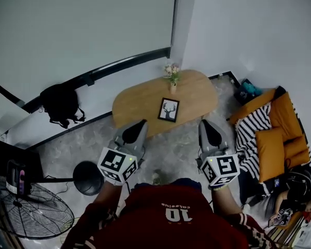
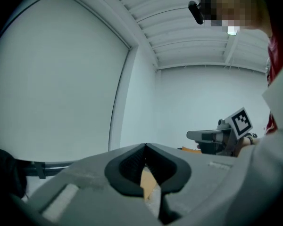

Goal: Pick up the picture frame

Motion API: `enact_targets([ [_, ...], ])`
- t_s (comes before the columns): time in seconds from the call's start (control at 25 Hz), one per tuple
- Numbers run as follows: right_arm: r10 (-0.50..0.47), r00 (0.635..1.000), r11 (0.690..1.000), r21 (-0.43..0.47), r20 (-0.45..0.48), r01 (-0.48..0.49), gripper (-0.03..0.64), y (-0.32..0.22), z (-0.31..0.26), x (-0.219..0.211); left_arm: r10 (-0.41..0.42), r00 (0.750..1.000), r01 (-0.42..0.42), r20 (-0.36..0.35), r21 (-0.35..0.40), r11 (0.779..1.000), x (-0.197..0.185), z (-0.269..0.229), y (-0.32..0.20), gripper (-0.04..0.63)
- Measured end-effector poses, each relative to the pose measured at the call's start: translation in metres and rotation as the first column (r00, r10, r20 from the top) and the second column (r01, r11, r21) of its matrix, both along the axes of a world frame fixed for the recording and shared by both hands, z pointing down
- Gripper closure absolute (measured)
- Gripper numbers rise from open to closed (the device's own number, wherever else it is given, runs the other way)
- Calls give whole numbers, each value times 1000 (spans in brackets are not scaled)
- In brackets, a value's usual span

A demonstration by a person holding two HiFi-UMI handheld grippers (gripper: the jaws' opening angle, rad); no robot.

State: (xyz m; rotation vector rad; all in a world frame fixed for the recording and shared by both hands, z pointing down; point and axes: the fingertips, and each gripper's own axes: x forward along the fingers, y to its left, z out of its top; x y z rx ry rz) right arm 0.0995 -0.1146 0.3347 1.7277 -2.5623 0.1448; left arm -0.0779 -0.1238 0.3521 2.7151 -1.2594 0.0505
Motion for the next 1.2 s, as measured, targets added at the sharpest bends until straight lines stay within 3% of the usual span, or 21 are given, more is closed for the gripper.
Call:
enact_targets([
  [0.4, 26, 999, 1000, 15, -30, -26, 626, -11, 3, -17, 24, 999, -24, -33, 1, 1000, -15, 7, -14, 594],
  [0.68, -9, 999, 1000, 18, -46, 9, 624, -16, 9, -29, -3, 999, 3, -36, 5, 1000, -27, 9, -16, 594],
  [0.8, -21, 998, 1000, 21, -52, 22, 605, -20, 10, -31, -8, 999, 8, -34, 10, 1000, -28, 8, -17, 594],
  [1.2, -70, 992, 998, -11, -102, 69, 447, -40, 31, -41, -25, 999, 25, -32, -2, 1000, -31, 19, -26, 594],
])
